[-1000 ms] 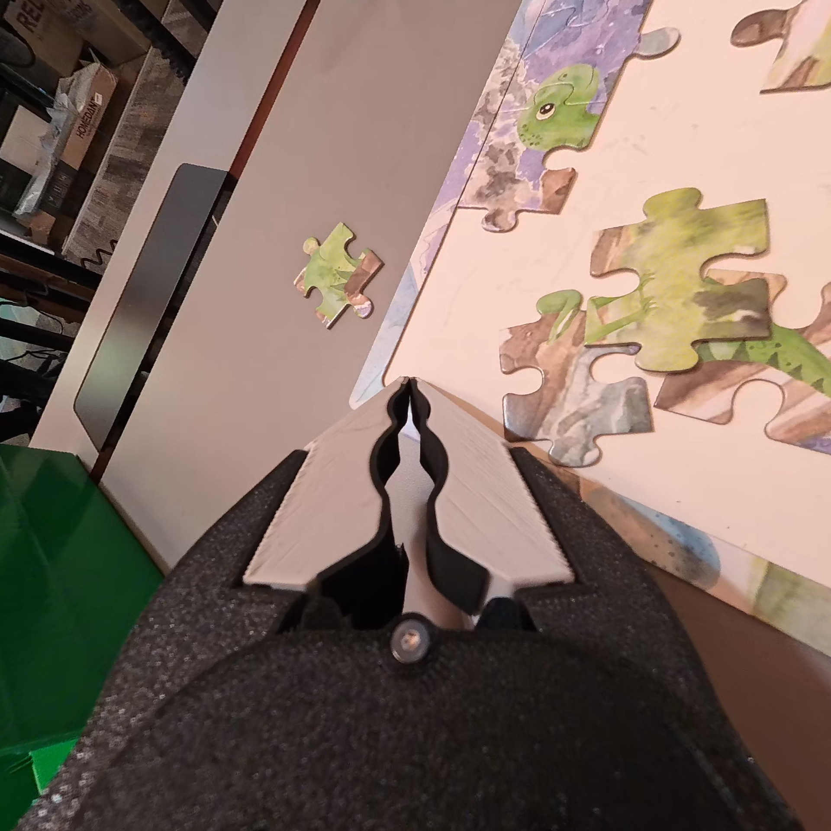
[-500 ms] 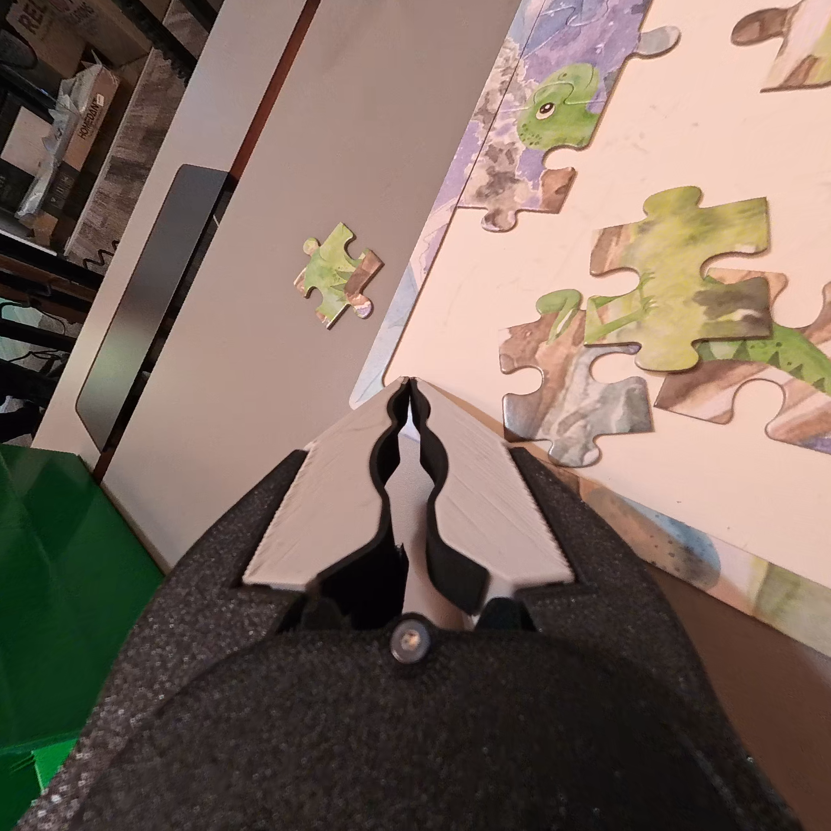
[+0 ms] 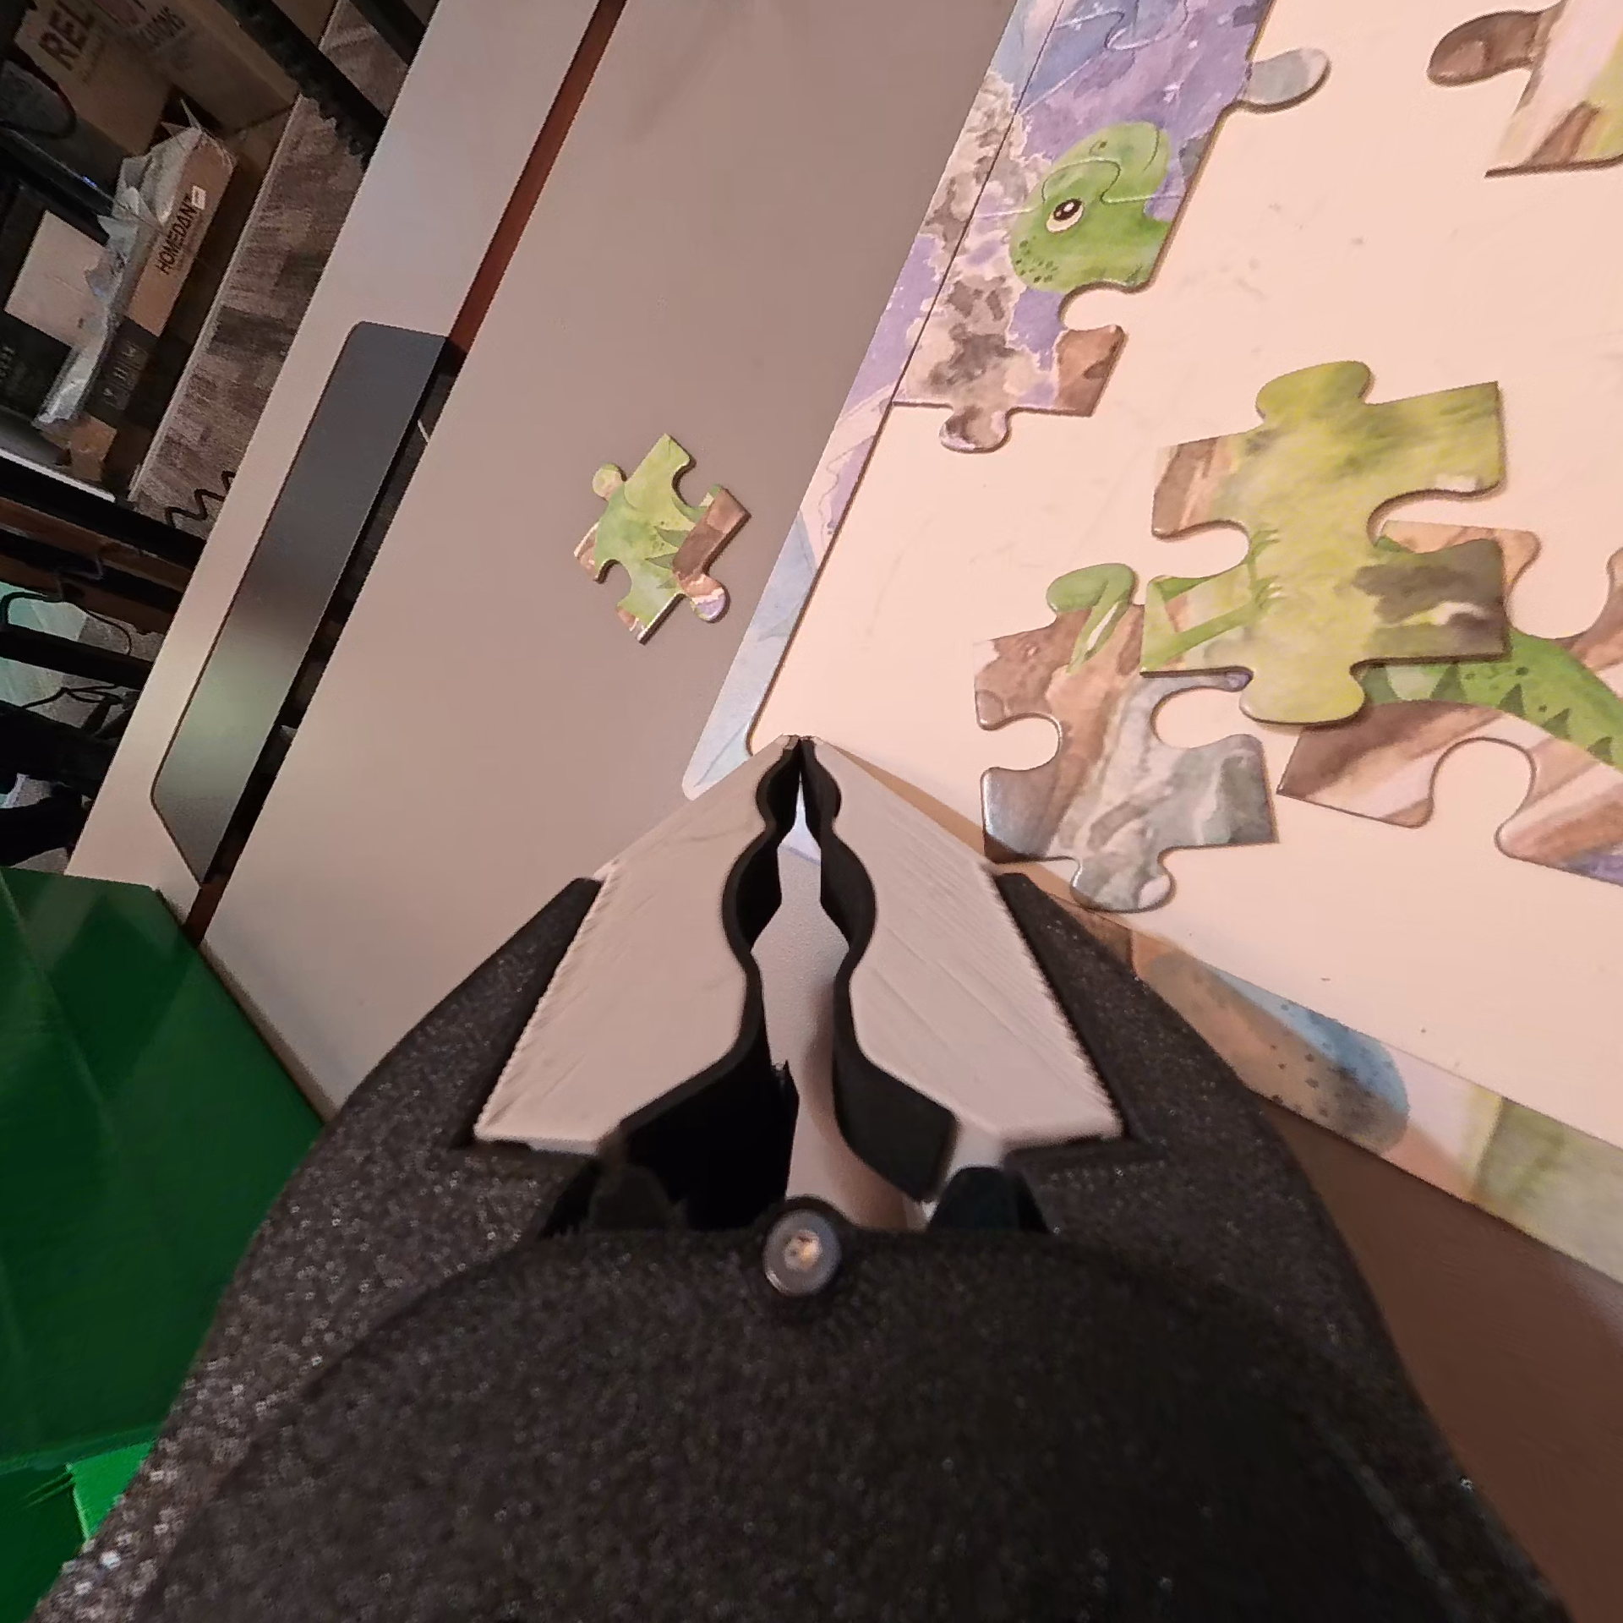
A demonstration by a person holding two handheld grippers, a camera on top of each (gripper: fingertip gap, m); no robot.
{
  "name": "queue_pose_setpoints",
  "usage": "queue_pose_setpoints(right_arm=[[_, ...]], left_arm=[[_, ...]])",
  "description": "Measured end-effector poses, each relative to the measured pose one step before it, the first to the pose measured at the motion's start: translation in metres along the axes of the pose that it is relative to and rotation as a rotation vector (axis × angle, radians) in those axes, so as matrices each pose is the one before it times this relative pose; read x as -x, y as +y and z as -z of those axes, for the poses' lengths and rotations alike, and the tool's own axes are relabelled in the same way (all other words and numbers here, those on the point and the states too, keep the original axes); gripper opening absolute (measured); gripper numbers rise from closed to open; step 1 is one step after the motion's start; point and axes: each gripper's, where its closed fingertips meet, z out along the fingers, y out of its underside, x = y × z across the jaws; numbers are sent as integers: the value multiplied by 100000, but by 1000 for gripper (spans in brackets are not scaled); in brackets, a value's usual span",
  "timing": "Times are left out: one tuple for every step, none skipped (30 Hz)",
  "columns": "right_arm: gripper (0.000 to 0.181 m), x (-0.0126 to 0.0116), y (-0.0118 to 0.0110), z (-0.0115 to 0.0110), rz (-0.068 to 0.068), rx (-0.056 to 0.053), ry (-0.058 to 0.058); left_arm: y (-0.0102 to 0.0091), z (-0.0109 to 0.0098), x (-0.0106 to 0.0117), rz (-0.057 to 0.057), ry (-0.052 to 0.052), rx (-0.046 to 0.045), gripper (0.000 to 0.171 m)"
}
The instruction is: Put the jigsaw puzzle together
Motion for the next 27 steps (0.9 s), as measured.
queue_pose_setpoints(right_arm=[[0, 313, 485, -245, -52, 2358, -1724], [1, 291, 1129, -518, 1879, 5733, -553], [0, 109, -249, 64, 2375, -2518, 1064], [0, -13, 24, 46, 1573, 775, 1135], [0, -13, -20, -5, 1494, 1458, 860], [0, -24, -34, -7, 1540, 1613, 393], [0, -26, -54, 27, 477, 1811, -285], [0, -148, -229, 80, -492, 991, 459], [0, -98, -770, 252, 387, -3070, 1220], [0, 348, -1106, 365, -39, -5281, -786], [0, 557, -782, 123, -168, -3489, -1465], [0, 601, -50, -317, 1053, 463, -1373], [0, 839, 708, -695, 1334, 3907, -2531], [0, 291, 84, -352, 481, -1446, 388], [0, 132, 142, -24, -630, -55, -582], [0, 40, 84, -16, -1466, 671, -647], [0, 37, -17, -29, -319, 1147, -497], [0, 27, -103, 25, 1330, 1662, 243], [0, -44, -169, 44, 1129, 1641, 1757], [0, 206, -779, 223, 1713, -2704, 1513], [0, 901, -1253, 331, 1133, -5536, -2275], [0, 1076, -1016, 149, 778, -3989, -2793], [0, 842, -190, -296, 1122, 433, -1625], [0, 740, 928, -807, 1284, 5721, -1917], [0, 197, -335, -195, 979, -3447, 590], [0, 18, 220, -73, -1577, 322, -392], [0, 22, 77, -9, -1892, 406, -901]], left_arm=[[0, 0, 0, 3, -5, 1, 0], [0, 4, 6, 56, 44, -9, 0], [6, -2, -3, 86, 62, -11, 0], [-7, 0, 6, 41, 27, -5, 0], [1, -10, -2, -38, -30, 19, 0], [-5, 3, 0, -66, -52, 21, 0], [0, 0, -4, 18, 23, -4, 0], [0, 4, 8, 39, 39, -11, 0], [8, 11, -6, 10, 6, 2, 0], [-7, -4, -5, 14, 2, 9, 0], [1, 1, 8, -30, -43, 9, 0], [6, 0, 0, -73, -55, -1, 0], [-6, -4, -6, 27, 2, 15, 0], [-1, -8, 4, 31, -14, 49, 0], [2, 7, 2, -52, -46, 12, 0], [-5, -3, -1, 22, -3, -39, 0], [-4, -9, 5, 19, -16, 28, 0], [4, -4, 9, -9, -5, 28, 0], [1, 4, -3, 102, 89, -9, 0], [-1, 0, -8, 46, 31, -6, 0], [7, 6, 1, -119, -97, 4, 0], [-1, -5, 1, -103, -76, 3, 0], [1, 1, -1, 12, 5, 10, 0], [7, -8, 5, 74, 65, -5, 0], [1, -1, 0, 149, 101, -4, 0], [3, -5, -4, 48, 64, 17, 0], [-8, 7, -3, -77, -77, -1, 0]])
